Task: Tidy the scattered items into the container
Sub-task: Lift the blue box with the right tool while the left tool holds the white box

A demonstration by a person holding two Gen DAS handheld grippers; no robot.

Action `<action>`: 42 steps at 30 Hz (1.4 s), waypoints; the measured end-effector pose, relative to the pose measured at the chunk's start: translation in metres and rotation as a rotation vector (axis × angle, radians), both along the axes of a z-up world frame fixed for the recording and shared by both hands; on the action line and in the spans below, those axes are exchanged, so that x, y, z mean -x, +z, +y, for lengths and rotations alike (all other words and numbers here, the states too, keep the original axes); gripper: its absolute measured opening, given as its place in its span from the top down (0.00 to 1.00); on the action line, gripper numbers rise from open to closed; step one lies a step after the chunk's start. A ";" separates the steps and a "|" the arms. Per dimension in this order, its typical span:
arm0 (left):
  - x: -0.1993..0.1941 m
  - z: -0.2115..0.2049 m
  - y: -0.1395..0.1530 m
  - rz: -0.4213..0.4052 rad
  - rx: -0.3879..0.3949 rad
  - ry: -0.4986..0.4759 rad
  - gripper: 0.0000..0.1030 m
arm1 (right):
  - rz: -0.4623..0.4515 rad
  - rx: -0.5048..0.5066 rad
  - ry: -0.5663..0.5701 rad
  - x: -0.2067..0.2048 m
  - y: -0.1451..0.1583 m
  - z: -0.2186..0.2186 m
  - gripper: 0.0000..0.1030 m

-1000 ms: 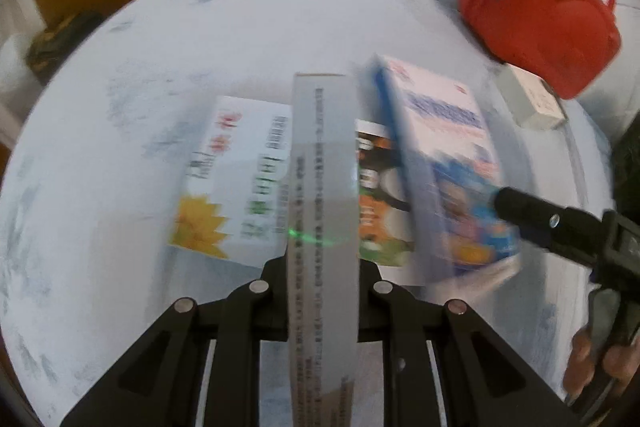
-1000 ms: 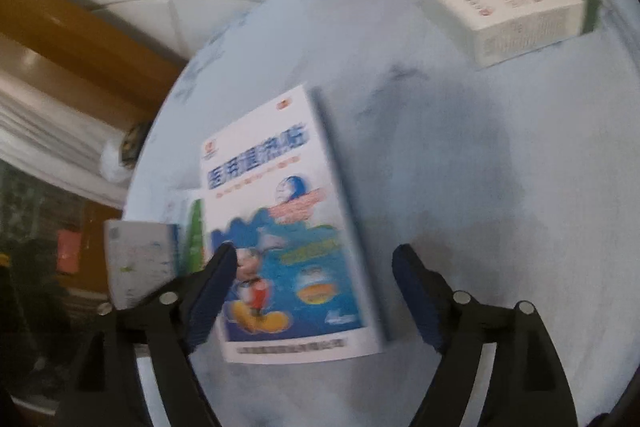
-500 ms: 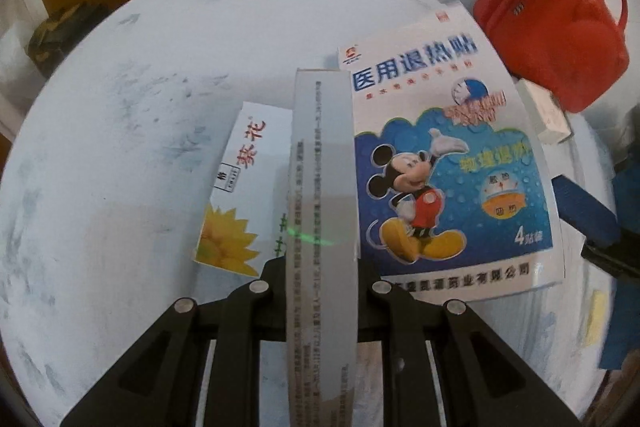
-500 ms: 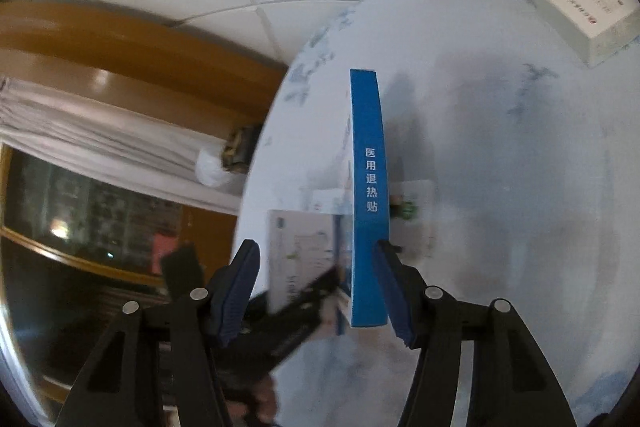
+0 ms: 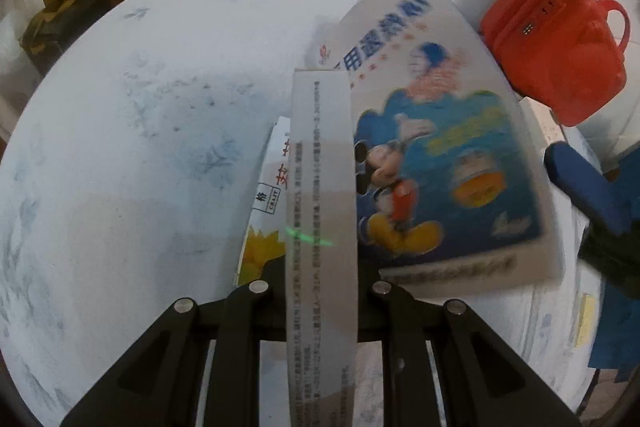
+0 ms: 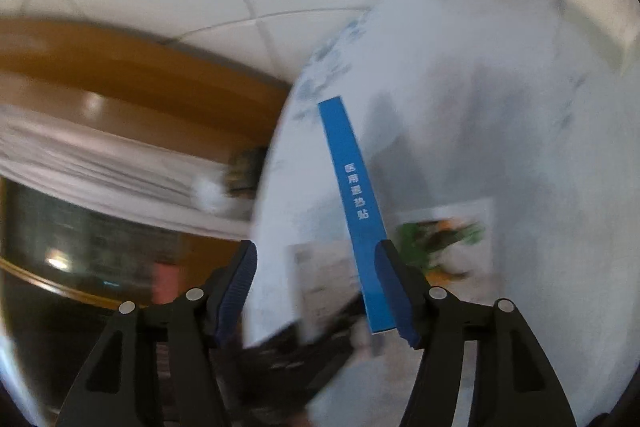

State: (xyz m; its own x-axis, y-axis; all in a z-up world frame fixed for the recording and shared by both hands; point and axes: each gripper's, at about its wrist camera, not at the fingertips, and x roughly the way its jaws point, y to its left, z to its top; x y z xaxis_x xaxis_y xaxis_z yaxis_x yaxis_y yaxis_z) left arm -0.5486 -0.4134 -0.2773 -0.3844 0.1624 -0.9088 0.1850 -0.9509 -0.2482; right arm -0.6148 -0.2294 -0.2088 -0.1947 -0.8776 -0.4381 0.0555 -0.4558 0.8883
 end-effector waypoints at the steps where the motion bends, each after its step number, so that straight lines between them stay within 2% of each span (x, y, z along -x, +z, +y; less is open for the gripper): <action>1: 0.000 -0.001 0.000 0.001 -0.009 0.001 0.84 | -0.022 0.046 0.022 -0.003 -0.002 -0.004 0.39; 4: 0.000 -0.009 -0.002 0.005 -0.068 0.017 0.84 | -0.029 0.056 0.080 -0.009 -0.001 -0.022 0.39; 5: 0.000 -0.010 0.000 0.004 -0.047 0.013 0.84 | -0.019 0.046 0.071 -0.006 0.000 -0.025 0.39; 6: 0.001 -0.010 0.000 0.005 -0.040 0.008 0.84 | 0.034 -0.008 0.026 -0.004 0.008 -0.022 0.39; 8: 0.003 -0.011 0.000 0.009 -0.028 -0.002 0.84 | 0.152 -0.182 -0.031 0.001 0.024 -0.019 0.36; 9: 0.004 -0.012 -0.001 0.012 -0.038 0.003 0.84 | 0.156 -0.230 -0.054 0.006 0.022 -0.015 0.33; 11: 0.008 -0.013 -0.001 0.016 -0.050 0.008 0.84 | 0.137 -0.305 -0.097 0.016 0.012 -0.007 0.30; 15: 0.009 -0.016 0.000 0.015 -0.031 -0.010 0.84 | 0.115 -0.353 -0.090 0.020 -0.002 0.009 0.29; 21: 0.003 -0.036 0.010 0.002 0.046 -0.004 0.84 | 0.082 -0.418 -0.070 0.025 -0.023 0.034 0.27; 25: 0.003 -0.035 0.016 0.000 0.064 0.005 0.84 | 0.062 -0.446 -0.053 0.034 -0.033 0.049 0.11; 28: 0.003 -0.037 0.025 0.022 0.082 0.005 0.84 | 0.026 -0.415 -0.030 0.051 -0.043 0.057 0.11; 30: 0.024 -0.034 0.016 0.024 0.077 0.016 0.84 | -0.007 -0.375 -0.011 0.057 -0.053 0.060 0.15; 33: 0.031 -0.026 0.012 0.022 0.085 0.004 0.84 | -0.055 -0.341 0.023 0.060 -0.071 0.064 0.30; 34: 0.033 -0.023 0.011 0.022 0.087 0.000 0.84 | -0.081 -0.319 0.035 0.057 -0.078 0.066 0.43; 35: 0.035 -0.020 0.010 0.022 0.090 -0.004 0.84 | -0.106 -0.298 0.048 0.054 -0.085 0.068 0.62; 37: 0.039 -0.014 0.007 0.021 0.094 -0.013 0.84 | -0.140 -0.234 0.092 0.048 -0.097 0.061 0.66; 40: 0.045 -0.005 0.003 0.019 0.102 -0.026 0.84 | -0.111 -0.233 0.098 0.040 -0.093 0.056 0.68; 42: 0.046 -0.004 0.004 0.020 0.091 -0.029 0.84 | -0.090 -0.156 0.084 0.034 -0.084 0.060 0.74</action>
State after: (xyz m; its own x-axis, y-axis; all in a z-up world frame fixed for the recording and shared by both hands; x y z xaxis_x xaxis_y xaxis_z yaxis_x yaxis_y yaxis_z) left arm -0.5943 -0.4175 -0.2736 -0.3988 0.0907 -0.9125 0.1532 -0.9745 -0.1638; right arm -0.6490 -0.1696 -0.2928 -0.0775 -0.8094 -0.5822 0.0231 -0.5852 0.8105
